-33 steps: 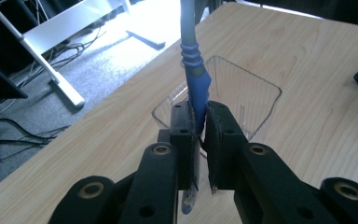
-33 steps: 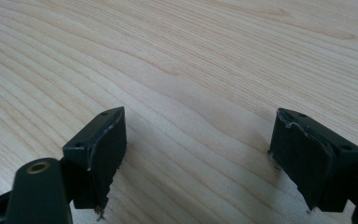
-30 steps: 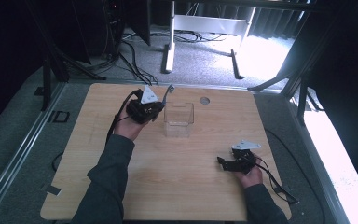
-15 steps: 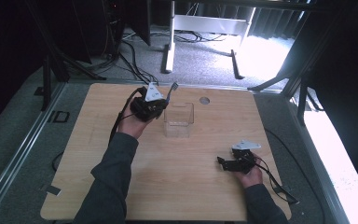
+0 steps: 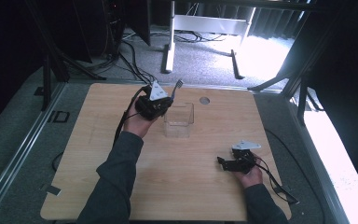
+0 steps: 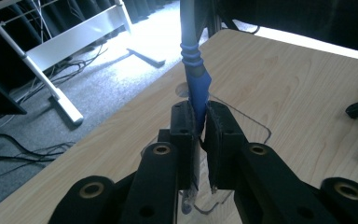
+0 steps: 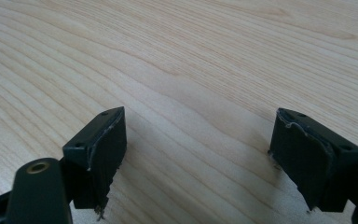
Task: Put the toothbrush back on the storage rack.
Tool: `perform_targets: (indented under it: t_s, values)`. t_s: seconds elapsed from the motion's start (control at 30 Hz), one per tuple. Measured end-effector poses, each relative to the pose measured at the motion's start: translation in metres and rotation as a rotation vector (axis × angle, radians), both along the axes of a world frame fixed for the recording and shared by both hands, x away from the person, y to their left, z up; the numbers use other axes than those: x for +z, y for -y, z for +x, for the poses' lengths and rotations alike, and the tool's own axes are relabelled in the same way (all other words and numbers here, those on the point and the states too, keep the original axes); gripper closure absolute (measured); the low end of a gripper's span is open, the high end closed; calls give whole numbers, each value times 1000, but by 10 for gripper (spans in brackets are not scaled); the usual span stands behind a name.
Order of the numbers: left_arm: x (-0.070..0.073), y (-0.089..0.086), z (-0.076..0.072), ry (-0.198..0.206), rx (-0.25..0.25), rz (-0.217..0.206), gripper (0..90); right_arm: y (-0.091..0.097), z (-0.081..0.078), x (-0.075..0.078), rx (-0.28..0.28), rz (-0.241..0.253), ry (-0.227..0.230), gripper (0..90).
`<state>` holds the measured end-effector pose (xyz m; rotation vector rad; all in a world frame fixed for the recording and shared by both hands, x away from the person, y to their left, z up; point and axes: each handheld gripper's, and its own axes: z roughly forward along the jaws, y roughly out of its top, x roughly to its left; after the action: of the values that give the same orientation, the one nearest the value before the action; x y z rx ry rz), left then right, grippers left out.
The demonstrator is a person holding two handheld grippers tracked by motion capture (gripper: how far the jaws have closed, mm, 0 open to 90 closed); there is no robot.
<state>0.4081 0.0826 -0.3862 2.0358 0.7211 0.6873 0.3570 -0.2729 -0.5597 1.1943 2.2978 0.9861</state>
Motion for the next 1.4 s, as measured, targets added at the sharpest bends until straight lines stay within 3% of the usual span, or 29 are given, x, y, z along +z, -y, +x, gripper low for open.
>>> perform_targets:
  t_s: [0.53, 1.23, 1.4]
  values:
    - [-3, 19, 7, -27, -23, -2, 820, 0, 0, 0, 1, 0, 1, 181]
    - [-26, 21, 26, -134, -16, 10, 820, 0, 0, 0, 0, 0, -2, 181]
    - [-31, 21, 29, -156, -18, 32, 820, 0, 0, 0, 1, -1, -2, 182]
